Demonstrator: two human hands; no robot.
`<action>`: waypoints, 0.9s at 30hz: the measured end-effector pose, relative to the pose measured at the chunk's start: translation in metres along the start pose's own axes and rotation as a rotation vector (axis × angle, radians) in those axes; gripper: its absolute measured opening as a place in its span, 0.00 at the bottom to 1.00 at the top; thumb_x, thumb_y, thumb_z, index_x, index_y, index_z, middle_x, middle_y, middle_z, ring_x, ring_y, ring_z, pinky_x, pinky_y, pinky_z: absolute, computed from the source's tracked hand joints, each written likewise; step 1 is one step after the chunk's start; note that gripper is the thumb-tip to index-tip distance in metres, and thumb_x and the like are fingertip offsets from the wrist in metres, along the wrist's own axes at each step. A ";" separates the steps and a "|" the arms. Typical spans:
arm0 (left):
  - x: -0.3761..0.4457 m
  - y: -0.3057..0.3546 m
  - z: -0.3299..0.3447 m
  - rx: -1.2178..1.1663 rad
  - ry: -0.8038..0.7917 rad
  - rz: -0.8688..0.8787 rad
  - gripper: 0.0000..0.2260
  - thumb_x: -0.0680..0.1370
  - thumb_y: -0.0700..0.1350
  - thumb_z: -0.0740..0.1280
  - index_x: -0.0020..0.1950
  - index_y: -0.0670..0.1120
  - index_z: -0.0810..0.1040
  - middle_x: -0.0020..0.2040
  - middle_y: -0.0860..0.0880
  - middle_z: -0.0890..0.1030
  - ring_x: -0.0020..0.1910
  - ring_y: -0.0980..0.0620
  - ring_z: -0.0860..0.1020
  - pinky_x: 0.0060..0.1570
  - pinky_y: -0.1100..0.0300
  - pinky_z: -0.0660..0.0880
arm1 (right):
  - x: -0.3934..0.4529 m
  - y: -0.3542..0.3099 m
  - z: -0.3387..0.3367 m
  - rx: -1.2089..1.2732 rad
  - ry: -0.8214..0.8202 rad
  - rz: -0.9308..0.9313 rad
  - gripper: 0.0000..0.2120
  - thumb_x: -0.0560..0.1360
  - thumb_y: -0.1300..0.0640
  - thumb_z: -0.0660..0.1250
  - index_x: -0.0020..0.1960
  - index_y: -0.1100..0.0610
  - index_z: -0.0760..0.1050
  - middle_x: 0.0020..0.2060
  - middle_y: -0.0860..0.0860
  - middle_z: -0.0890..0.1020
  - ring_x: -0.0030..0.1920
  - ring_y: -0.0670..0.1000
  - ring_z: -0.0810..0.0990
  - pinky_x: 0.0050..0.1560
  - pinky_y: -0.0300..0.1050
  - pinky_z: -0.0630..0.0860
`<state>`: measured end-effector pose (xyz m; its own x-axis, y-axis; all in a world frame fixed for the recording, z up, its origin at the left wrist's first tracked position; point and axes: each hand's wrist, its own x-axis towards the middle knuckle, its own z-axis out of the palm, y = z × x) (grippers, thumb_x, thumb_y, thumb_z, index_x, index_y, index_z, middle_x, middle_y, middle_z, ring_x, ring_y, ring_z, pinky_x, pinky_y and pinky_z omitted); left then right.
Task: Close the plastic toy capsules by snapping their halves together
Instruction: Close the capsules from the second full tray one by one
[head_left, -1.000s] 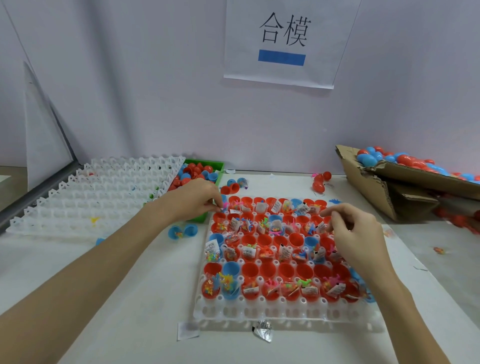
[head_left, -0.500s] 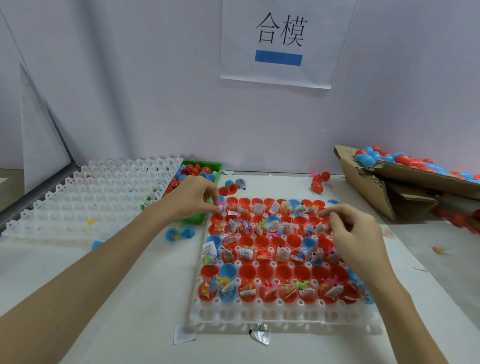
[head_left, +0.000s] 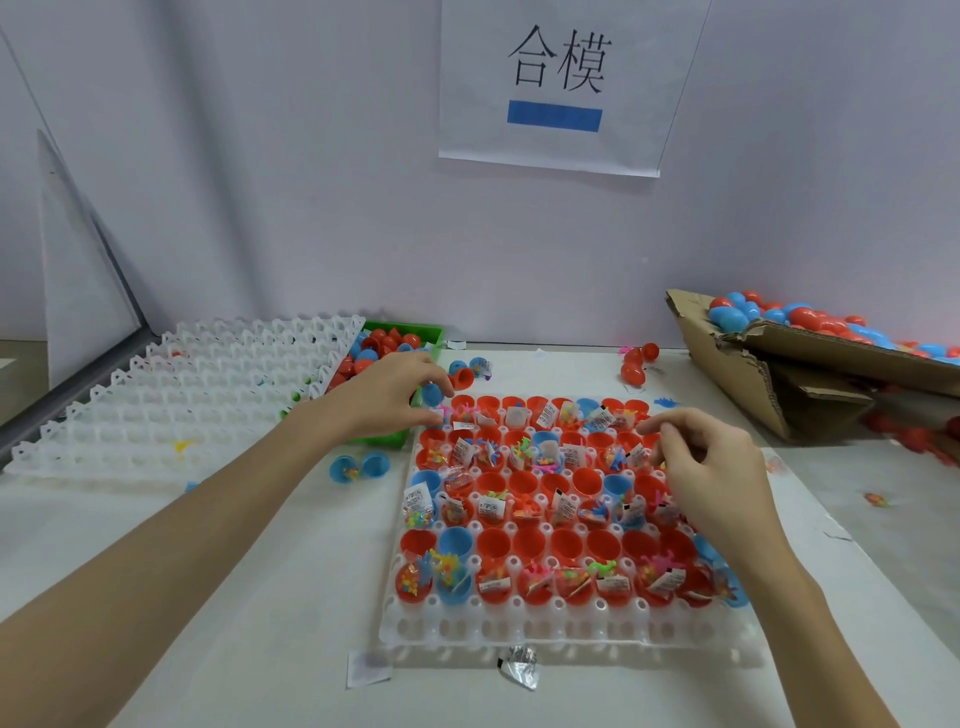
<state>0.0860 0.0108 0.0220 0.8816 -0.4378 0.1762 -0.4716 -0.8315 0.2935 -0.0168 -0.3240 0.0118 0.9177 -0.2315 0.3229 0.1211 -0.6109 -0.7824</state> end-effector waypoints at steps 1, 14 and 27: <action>-0.001 0.001 0.000 -0.016 0.004 -0.015 0.16 0.76 0.51 0.77 0.62 0.52 0.82 0.58 0.54 0.76 0.57 0.58 0.74 0.57 0.63 0.71 | 0.000 0.000 0.000 -0.002 -0.001 0.002 0.10 0.84 0.60 0.63 0.51 0.48 0.81 0.40 0.41 0.82 0.37 0.43 0.81 0.32 0.29 0.70; -0.004 0.002 -0.005 -0.253 -0.006 -0.109 0.04 0.75 0.49 0.79 0.46 0.53 0.85 0.44 0.56 0.85 0.38 0.64 0.79 0.39 0.68 0.74 | -0.001 -0.001 0.000 -0.010 -0.012 0.019 0.10 0.84 0.60 0.63 0.52 0.48 0.80 0.42 0.41 0.82 0.39 0.45 0.81 0.33 0.30 0.71; -0.048 0.025 -0.036 -1.012 0.193 -0.436 0.08 0.73 0.43 0.80 0.50 0.43 0.88 0.50 0.44 0.88 0.53 0.46 0.86 0.49 0.61 0.83 | -0.008 -0.022 -0.007 0.237 -0.024 -0.075 0.13 0.84 0.61 0.61 0.50 0.48 0.81 0.35 0.47 0.81 0.35 0.44 0.79 0.31 0.31 0.74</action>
<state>0.0313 0.0232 0.0548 0.9990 -0.0432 -0.0108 0.0019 -0.2009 0.9796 -0.0297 -0.3135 0.0298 0.9110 -0.1724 0.3746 0.2723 -0.4308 -0.8604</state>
